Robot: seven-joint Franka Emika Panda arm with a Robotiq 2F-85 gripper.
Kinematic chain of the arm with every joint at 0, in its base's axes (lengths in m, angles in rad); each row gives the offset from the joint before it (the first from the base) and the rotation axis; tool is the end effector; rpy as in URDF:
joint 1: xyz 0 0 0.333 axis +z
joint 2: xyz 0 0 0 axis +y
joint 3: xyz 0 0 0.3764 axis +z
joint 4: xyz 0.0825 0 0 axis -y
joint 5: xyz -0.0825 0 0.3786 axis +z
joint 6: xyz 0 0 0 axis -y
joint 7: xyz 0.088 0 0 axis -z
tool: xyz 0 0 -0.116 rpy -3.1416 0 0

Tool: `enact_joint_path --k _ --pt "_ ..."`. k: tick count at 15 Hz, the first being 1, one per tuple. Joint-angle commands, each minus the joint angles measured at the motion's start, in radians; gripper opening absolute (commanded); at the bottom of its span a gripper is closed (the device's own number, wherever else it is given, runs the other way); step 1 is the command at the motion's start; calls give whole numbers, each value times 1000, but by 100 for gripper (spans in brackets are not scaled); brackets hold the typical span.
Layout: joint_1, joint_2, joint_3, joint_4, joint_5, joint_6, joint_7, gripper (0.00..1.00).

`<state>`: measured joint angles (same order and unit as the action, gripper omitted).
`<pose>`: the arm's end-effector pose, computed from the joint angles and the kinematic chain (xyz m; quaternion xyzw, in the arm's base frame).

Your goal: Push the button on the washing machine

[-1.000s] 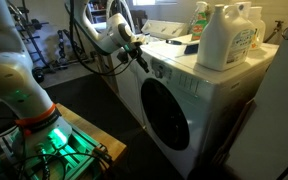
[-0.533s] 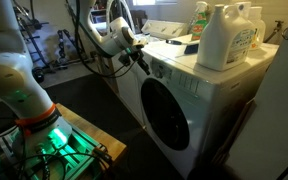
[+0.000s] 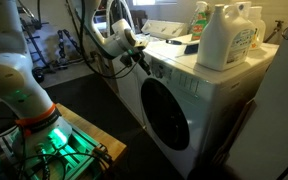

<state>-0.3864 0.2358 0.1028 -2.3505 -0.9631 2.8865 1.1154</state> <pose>0.5272 -0.1068 0.3058 0.9447 -0.2425 0.1958 0.1021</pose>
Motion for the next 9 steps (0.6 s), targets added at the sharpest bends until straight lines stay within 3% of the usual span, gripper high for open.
enact_joint_path --k 1,9 --pt "5 25 -13 18 -33 45 36 0" --pt "23 47 -40 61 -118 52 98 0"
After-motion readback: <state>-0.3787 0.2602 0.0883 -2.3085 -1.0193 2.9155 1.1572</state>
